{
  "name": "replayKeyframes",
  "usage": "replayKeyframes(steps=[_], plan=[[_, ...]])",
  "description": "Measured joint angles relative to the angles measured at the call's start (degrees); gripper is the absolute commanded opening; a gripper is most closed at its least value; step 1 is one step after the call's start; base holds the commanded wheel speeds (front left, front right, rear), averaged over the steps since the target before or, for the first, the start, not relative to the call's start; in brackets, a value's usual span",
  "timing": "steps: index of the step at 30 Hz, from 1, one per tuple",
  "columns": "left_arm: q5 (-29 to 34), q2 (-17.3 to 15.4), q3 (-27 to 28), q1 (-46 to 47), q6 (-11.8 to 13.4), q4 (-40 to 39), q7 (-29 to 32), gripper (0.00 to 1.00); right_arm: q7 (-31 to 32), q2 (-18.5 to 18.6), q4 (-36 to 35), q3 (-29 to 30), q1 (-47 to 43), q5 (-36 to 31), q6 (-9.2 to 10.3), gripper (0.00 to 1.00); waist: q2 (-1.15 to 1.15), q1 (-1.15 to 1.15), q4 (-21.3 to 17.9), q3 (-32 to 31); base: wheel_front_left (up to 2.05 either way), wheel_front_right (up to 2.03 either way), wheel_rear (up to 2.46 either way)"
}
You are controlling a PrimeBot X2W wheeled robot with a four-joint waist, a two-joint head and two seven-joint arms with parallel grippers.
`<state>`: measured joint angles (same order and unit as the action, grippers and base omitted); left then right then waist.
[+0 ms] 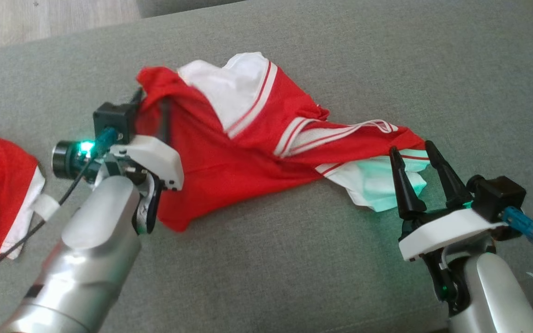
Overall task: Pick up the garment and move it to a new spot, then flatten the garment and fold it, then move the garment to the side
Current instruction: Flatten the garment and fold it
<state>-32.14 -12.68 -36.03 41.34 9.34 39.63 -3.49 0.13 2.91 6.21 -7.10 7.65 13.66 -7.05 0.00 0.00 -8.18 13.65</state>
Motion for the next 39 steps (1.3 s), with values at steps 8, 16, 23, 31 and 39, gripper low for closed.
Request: replayKeyframes(steps=[8, 16, 23, 31, 39], plan=[[-2.4, 1.3, 0.7, -6.5, -1.4, 1.4, -6.4, 1.0, -0.1, 0.0, 0.1, 1.1, 0.0, 0.0, 0.0, 1.0, 0.0, 0.0, 1.0, -1.4, 0.0, 0.0, 0.0], [-3.7, -0.6, 3.6, -15.6, -2.8, -5.3, -10.4, 1.0, 0.0, 0.0, 0.1, 2.3, -0.4, -0.1, 0.0, 1.0, 0.0, -0.01, 1.9, -4.4, 0.0, 0.0, 0.0], [-1.4, -4.8, 15.3, -30.1, -3.7, -23.8, -11.0, 1.0, 2.1, 0.0, 0.0, 4.1, -3.8, -0.6, 0.0, 1.0, 0.0, -0.02, 2.3, -7.8, 0.0, 0.0, 0.0], [0.5, -4.9, 17.6, -38.0, -3.2, -29.2, -11.0, 1.0, 11.0, 0.5, 1.3, 3.4, -2.4, -6.1, 0.0, 1.0, 0.0, -0.01, 3.4, -7.8, 0.0, 0.0, 0.0], [0.9, -4.4, 17.7, -37.4, -2.9, -29.9, -11.0, 1.0, 20.8, 7.5, 7.0, -9.9, 11.5, -7.3, 0.0, 1.0, 0.0, 0.0, 5.4, -5.4, 0.0, 0.0, 0.0]])
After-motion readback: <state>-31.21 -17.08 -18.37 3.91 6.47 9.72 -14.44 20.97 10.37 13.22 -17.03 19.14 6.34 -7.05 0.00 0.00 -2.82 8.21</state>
